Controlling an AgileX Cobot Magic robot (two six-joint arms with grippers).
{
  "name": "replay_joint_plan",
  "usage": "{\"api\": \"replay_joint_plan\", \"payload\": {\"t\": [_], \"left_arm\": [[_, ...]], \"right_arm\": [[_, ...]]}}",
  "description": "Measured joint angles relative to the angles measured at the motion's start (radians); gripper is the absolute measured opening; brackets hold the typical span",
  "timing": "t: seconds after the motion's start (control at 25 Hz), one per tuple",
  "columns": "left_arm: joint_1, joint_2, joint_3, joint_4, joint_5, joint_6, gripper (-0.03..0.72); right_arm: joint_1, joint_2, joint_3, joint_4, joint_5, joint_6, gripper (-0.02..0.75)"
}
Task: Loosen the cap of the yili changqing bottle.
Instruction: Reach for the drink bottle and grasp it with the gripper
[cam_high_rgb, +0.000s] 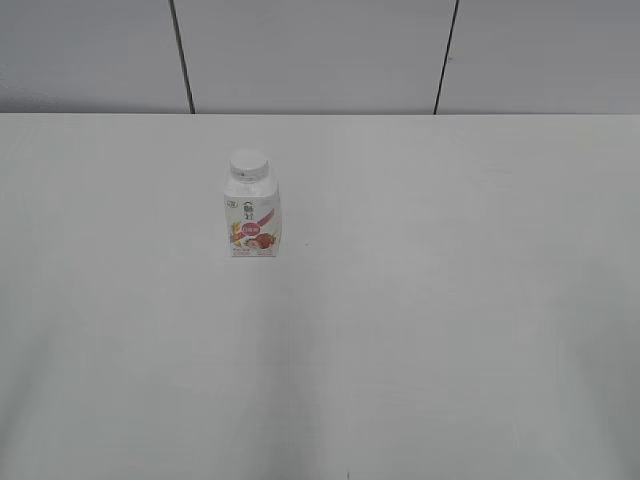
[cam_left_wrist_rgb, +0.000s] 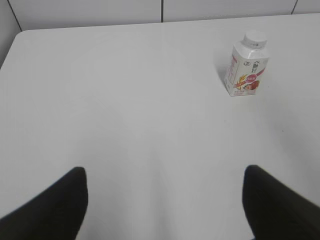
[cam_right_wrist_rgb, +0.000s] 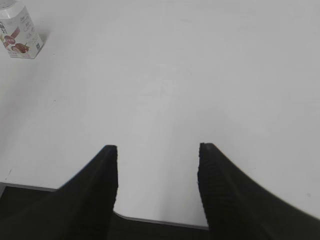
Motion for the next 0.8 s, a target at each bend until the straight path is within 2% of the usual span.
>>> {"api": "replay_joint_plan", "payload": {"t": [0.28, 0.56, 0.8], "left_arm": [[0.000, 0.000, -0.014, 0.000, -0.040, 0.000, 0.519], [0.000, 0.021, 0.004, 0.049, -0.488, 0.000, 0.466], [0.000, 0.178, 0.161, 0.066, -0.860, 0.000, 0.459]], "right_arm": [[0.000, 0.000, 0.000, 0.000, 0.000, 0.000, 0.417], [0.000, 0.000, 0.000, 0.000, 0.000, 0.000, 0.417], [0.000, 0.000, 0.000, 0.000, 0.000, 0.000, 0.417]]}}
